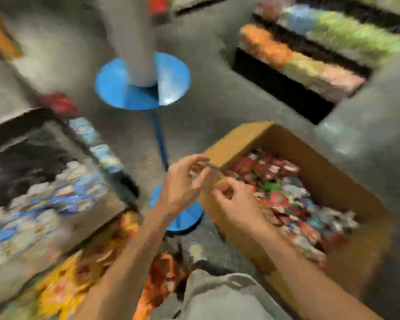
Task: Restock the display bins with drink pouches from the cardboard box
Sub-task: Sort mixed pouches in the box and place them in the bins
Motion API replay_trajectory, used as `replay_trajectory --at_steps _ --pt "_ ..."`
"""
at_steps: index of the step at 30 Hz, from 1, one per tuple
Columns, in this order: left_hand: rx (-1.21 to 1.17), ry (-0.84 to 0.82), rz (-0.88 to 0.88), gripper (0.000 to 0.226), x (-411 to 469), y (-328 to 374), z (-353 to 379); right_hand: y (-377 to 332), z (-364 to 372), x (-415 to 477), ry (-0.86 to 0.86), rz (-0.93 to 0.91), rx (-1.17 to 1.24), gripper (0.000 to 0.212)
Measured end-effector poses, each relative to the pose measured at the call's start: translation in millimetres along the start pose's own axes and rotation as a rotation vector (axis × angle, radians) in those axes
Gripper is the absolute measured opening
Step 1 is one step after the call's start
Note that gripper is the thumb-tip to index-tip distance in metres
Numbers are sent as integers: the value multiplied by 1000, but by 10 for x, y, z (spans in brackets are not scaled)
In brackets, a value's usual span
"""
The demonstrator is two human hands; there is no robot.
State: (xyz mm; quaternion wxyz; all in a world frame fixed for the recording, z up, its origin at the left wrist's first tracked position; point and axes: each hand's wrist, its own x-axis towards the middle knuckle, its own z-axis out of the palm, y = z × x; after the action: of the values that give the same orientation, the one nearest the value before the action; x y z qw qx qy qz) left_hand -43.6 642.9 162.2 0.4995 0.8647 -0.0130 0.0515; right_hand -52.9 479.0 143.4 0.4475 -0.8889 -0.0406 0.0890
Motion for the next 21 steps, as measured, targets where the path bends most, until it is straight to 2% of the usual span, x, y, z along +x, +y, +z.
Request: replay_trajectory --at_steps 4,6,9,11,13,15,18,21 --pt "154 -456 62 29 252 129 1272 982 -624 -339 163 352 -26 8" --pt "282 -635 51 36 305 78 1817 1363 -864 -446 210 521 -12 8" --pt "453 -851 70 43 394 -99 2450 1948 -1087 -535 211 667 -64 18" --pt "551 -970 72 40 463 -183 2748 2300 -1147 -549 159 741 -82 15" --pt "640 -1000 70 40 564 -307 3012 2593 -1202 -482 101 804 -89 7" --pt "717 -1007 42 49 678 -469 3234 2869 -1204 -340 12 855 -96 7" --pt "869 -1101 77 71 847 -759 3517 3201 -1115 -63 -112 833 -94 18" --pt "1100 -1322 236 109 958 -1011 3745 3464 -922 119 -270 809 -160 28"
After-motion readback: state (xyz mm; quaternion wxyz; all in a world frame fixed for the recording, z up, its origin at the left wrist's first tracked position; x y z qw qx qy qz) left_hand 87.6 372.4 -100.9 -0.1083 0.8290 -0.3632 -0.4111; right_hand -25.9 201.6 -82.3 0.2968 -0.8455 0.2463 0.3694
